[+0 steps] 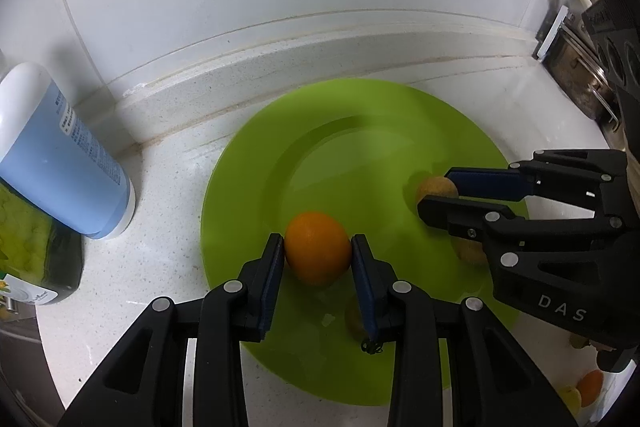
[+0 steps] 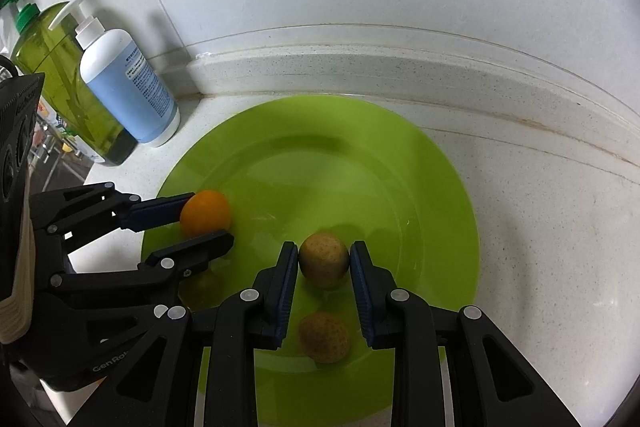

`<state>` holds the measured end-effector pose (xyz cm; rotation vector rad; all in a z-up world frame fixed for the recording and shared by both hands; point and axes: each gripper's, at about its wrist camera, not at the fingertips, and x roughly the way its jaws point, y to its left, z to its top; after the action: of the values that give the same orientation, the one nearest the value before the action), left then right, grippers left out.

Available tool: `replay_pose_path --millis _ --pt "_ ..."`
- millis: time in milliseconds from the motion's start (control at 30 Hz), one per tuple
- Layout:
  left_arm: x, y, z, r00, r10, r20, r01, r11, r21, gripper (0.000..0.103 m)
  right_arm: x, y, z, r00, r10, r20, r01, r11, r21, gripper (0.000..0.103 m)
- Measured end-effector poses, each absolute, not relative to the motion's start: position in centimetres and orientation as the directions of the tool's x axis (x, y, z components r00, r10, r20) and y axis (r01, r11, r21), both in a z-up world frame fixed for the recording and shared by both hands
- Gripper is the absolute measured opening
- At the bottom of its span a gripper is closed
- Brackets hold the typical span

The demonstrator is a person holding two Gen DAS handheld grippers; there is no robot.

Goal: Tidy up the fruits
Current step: 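Open both grippers to release the fruits onto the plate and withdraw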

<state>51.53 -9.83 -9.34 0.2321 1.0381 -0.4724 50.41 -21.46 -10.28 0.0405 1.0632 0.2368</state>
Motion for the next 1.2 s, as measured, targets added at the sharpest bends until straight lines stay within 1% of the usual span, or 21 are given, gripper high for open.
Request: replay_pose_path --millis 33,67,233,367,467,533,667,733,900,1200 --pt "51.5 -9.7 -9.2 0.422 -0.264 -0.867 0.477 0.878 -0.035 0.039 50.4 -21.5 -10.3 0.464 0.214 -0.859 -0.173 0.974 0.149 0.028" --pt "51.4 -9.6 -9.0 0.427 -0.267 -0.864 0.474 0.880 -0.037 0.041 50.4 -21.5 -10.2 0.466 0.219 -0.857 -0.171 0.973 0.155 0.028" --pt "50.3 -9.1 -7.0 0.470 -0.279 -0.838 0.467 0.884 -0.033 0.046 49.5 -21.7 -9.1 0.493 0.234 -0.838 -0.172 0.970 0.170 0.030" --pt "48.7 -8.7 -4.7 0.516 -0.296 -0.804 0.461 0.887 -0.030 0.050 47.9 -21.6 -7.3 0.534 0.229 -0.814 -0.182 0.971 0.154 0.033" --pt "47.0 -8.2 -2.8 0.556 -0.305 -0.773 0.452 0.892 -0.027 0.051 46.3 -21.9 -5.6 0.568 0.228 -0.791 -0.180 0.972 0.151 0.033" --pt "45.6 -8.1 -1.5 0.583 -0.306 -0.753 0.443 0.896 -0.021 0.052 44.8 -22.2 -4.3 0.604 0.219 -0.766 -0.174 0.975 0.141 0.038" --pt "42.9 -7.5 0.8 0.624 -0.326 -0.711 0.431 0.902 -0.035 0.055 41.6 -22.2 -1.6 0.673 0.191 -0.715 -0.157 0.981 0.114 0.040" --pt "41.4 -7.0 1.6 0.640 -0.333 -0.692 0.425 0.904 -0.042 0.055 40.1 -22.2 -0.6 0.700 0.177 -0.691 -0.150 0.984 0.100 0.046" --pt "37.5 -6.8 3.1 0.670 -0.352 -0.654 0.441 0.897 -0.030 0.057 35.6 -22.4 1.6 0.760 0.141 -0.634 -0.117 0.990 0.081 0.047" --pt "31.0 -8.1 4.1 0.681 -0.409 -0.608 0.519 0.855 0.006 0.061 28.8 -23.5 2.5 0.807 0.071 -0.586 -0.043 0.997 0.061 0.049"
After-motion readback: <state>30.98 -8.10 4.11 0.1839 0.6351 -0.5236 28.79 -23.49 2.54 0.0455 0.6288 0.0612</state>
